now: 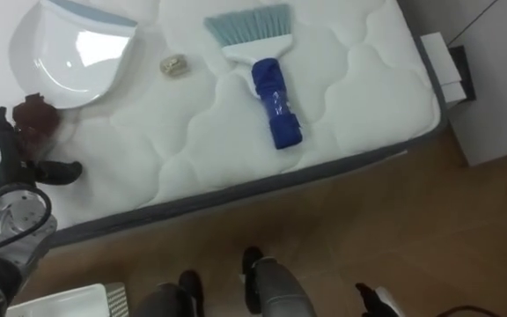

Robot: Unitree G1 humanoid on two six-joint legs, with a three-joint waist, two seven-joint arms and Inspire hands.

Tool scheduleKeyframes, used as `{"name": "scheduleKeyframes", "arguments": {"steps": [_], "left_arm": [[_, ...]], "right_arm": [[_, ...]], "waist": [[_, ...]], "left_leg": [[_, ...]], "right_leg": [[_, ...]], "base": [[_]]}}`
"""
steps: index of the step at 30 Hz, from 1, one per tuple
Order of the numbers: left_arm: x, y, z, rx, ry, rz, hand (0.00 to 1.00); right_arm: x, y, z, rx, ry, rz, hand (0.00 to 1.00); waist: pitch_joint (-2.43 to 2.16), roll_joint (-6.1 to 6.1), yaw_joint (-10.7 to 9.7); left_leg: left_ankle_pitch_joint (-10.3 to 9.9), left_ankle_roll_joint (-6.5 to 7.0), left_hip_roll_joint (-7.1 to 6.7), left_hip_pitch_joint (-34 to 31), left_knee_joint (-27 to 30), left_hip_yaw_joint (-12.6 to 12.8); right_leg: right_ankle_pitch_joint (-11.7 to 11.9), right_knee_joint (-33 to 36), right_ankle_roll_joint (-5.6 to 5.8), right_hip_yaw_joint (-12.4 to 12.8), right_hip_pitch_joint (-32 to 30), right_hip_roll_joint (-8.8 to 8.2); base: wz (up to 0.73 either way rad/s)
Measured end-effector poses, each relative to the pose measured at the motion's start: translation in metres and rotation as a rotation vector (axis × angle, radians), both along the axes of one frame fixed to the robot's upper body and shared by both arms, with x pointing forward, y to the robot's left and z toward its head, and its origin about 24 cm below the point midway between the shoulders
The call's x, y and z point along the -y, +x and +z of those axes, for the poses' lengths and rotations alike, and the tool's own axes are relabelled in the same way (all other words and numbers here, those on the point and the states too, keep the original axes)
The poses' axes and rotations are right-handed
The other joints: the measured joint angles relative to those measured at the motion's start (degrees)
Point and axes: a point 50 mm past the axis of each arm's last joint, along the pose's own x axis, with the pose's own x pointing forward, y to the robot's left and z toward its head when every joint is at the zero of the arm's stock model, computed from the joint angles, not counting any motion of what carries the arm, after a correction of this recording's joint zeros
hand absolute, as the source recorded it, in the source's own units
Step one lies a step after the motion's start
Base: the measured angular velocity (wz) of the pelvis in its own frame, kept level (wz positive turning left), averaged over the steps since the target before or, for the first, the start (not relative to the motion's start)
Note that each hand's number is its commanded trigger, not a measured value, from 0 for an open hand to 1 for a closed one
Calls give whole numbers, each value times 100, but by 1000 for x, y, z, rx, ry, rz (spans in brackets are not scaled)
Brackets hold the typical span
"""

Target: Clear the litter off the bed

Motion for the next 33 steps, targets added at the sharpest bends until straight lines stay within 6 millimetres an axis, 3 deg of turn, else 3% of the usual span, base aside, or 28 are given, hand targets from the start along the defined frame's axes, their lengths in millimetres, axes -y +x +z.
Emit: {"name": "scheduleKeyframes", "arguments": {"steps": [3, 4, 6, 7, 17, 33], "left_arm": [[-1, 2, 1, 7, -31, 7, 0], [-2, 2, 2, 11, -34, 11, 18], [-4, 3, 5, 22, -45, 24, 95], [-6, 4, 7, 30, -52, 34, 100], [-23, 4, 16, 41, -66, 81, 100], [-24, 7, 16, -3, -78, 65, 100]], "right_arm": [[-3, 4, 1, 19, 10, 5, 0], [-3, 5, 1, 23, 12, 7, 0], [-5, 6, 2, 33, 19, 11, 0], [-6, 7, 2, 36, 21, 11, 0], [-6, 9, 3, 46, 15, 3, 0], [-14, 18, 6, 74, 55, 3, 0]], "waist": [[14, 8, -29], [16, 9, -36], [18, 9, -48], [20, 12, -55], [32, 32, -123], [41, 72, -127]], "left_leg": [[-84, 2, 9, -143, 188, 27], [-96, 4, 11, -203, 232, 32], [-127, 3, 26, -335, 371, 42], [-153, 4, 45, -402, 446, 44], [-201, -23, 61, -498, 567, 44], [-189, -3, 39, -559, 578, 43]], "right_leg": [[-71, 199, 5, 53, -176, 1], [-75, 240, 1, 59, -231, 0], [-88, 369, -12, 68, -372, 1], [-107, 429, -19, 54, -421, 3], [-143, 544, -36, 37, -515, 1], [-154, 607, -50, 36, -597, -31]], "base": [[-9], [-6], [-2], [0], [0], [0]]}}
